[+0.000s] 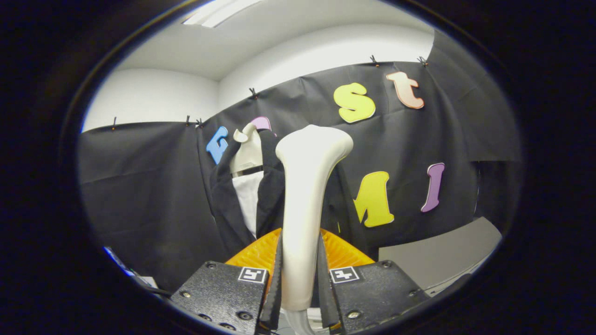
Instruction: Iron the clothes twice with a garment steamer, once on the left side and once on the right side.
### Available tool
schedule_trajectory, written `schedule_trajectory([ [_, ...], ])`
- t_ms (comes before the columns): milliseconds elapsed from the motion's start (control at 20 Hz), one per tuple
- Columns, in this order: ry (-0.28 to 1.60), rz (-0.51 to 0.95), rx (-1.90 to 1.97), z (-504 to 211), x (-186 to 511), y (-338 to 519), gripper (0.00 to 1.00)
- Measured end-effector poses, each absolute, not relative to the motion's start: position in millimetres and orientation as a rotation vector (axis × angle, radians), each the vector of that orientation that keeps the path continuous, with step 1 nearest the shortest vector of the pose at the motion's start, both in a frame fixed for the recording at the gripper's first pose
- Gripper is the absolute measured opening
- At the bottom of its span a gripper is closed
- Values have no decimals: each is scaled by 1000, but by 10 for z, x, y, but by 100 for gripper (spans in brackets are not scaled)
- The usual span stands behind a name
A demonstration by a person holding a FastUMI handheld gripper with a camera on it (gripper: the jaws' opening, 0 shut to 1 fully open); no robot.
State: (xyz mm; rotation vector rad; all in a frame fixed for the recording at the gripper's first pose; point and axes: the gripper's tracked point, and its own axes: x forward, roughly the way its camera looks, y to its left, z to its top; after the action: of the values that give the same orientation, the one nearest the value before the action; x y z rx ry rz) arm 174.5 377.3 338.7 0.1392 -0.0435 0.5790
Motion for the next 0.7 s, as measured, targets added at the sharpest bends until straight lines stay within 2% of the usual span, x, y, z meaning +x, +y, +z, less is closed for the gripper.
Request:
schedule_trajectory([
  [700, 114, 569, 81, 2728, 2002, 4200, 36],
])
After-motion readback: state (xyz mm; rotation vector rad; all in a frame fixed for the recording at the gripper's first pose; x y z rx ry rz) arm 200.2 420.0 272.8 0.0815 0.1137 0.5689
